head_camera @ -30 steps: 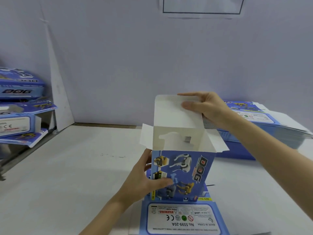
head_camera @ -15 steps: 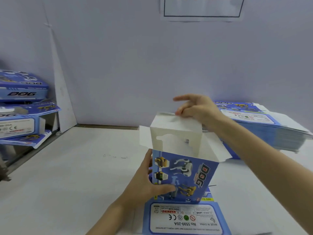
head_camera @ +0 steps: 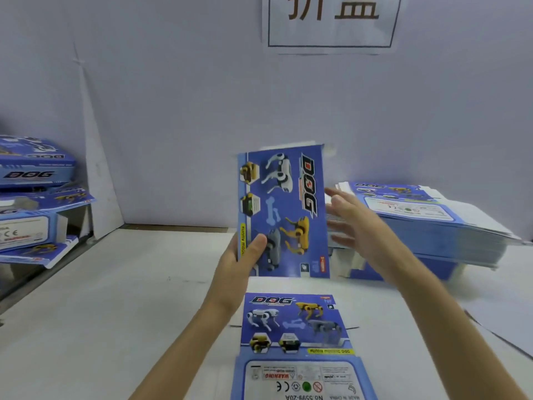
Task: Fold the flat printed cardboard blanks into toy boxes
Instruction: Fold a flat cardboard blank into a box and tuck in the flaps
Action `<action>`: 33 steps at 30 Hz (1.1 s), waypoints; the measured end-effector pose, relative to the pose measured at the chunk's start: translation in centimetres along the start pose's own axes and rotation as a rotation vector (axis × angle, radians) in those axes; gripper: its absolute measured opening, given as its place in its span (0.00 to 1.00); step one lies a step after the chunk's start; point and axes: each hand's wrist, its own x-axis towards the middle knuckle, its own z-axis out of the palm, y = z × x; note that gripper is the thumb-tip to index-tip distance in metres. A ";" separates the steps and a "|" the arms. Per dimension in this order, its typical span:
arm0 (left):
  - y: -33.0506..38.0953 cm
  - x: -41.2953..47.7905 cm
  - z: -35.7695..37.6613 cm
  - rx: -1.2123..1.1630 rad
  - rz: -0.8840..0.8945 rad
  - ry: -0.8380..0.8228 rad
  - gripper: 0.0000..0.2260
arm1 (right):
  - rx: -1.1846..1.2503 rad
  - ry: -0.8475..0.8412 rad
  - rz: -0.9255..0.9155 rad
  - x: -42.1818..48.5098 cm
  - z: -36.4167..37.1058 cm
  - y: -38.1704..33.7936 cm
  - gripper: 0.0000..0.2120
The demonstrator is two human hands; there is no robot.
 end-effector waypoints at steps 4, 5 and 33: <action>1.9 1.2 1.5 -0.036 0.082 0.113 0.12 | 0.026 0.023 -0.131 -1.2 2.4 0.3 0.41; 2.0 1.2 1.7 -0.023 0.120 0.149 0.11 | 0.035 0.033 -0.129 -1.4 2.7 0.5 0.44; 4.9 1.0 0.3 0.269 0.042 0.262 0.27 | 0.196 0.025 -0.141 -2.2 3.0 0.3 0.33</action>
